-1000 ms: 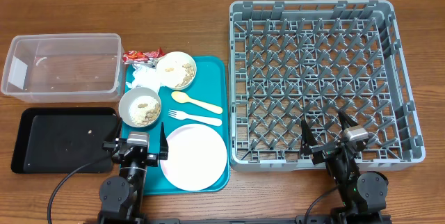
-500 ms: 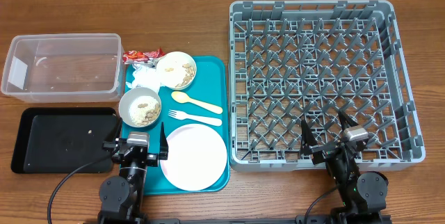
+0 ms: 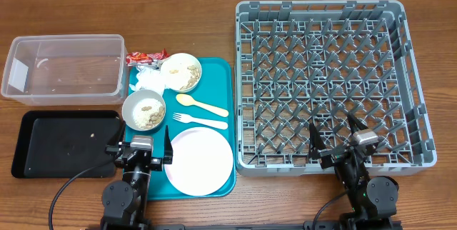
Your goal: Sort waste into correct bins and load items into the dishwasher rack
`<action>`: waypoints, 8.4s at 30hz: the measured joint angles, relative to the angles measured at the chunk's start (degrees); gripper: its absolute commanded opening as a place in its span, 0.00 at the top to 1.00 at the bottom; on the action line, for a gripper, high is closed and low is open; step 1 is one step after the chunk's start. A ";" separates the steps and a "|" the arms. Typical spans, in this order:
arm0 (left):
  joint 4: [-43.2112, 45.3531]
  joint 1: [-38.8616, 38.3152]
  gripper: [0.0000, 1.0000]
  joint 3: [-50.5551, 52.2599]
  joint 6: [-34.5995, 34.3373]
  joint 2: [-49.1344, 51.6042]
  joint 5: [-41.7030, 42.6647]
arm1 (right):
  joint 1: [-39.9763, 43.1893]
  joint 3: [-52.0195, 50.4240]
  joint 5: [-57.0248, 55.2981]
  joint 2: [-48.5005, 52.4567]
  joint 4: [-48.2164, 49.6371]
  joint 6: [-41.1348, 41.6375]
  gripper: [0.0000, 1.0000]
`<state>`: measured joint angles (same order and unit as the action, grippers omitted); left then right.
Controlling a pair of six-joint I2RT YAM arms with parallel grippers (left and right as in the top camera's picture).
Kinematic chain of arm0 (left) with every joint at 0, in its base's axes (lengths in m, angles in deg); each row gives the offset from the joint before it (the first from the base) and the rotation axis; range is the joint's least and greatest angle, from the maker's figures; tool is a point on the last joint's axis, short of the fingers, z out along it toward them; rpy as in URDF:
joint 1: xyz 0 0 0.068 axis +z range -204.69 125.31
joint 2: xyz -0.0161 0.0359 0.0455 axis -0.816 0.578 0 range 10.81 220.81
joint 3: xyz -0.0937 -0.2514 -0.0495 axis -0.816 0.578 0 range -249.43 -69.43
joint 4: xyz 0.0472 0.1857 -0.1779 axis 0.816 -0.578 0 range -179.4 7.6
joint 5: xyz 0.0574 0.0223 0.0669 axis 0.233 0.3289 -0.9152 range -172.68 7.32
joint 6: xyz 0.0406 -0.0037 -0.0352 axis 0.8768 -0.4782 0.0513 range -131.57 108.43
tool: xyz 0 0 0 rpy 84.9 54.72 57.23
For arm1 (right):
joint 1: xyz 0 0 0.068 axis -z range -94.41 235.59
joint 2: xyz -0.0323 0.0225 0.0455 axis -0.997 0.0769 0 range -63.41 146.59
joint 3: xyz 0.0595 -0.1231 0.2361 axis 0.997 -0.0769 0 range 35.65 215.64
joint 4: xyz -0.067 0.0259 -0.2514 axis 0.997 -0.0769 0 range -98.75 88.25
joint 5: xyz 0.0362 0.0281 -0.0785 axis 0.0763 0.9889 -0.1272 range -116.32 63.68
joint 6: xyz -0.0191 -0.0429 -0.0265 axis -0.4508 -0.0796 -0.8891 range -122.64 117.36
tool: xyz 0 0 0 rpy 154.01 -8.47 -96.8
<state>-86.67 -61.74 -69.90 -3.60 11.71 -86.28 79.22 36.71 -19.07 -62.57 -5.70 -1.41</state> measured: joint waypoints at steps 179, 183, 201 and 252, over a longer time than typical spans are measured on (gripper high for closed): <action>-31.93 -14.32 0.48 -73.94 -19.78 67.60 74.99 | -5.29 75.34 69.29 59.76 -53.83 -18.86 0.53; -31.45 -14.36 0.00 -73.94 -19.82 67.98 74.29 | -6.14 75.34 67.69 59.76 -54.12 -18.67 0.58; -55.56 -12.35 0.00 -73.94 -15.21 68.50 39.87 | -6.14 75.45 35.98 54.03 -58.38 -5.53 0.61; -59.91 -12.33 0.00 -73.94 -15.37 68.50 26.64 | 3.28 69.46 -16.44 78.01 -77.42 29.75 0.17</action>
<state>-146.58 -74.07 -143.85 -18.97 80.21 -59.63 82.50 106.17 -35.51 15.43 -83.12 28.34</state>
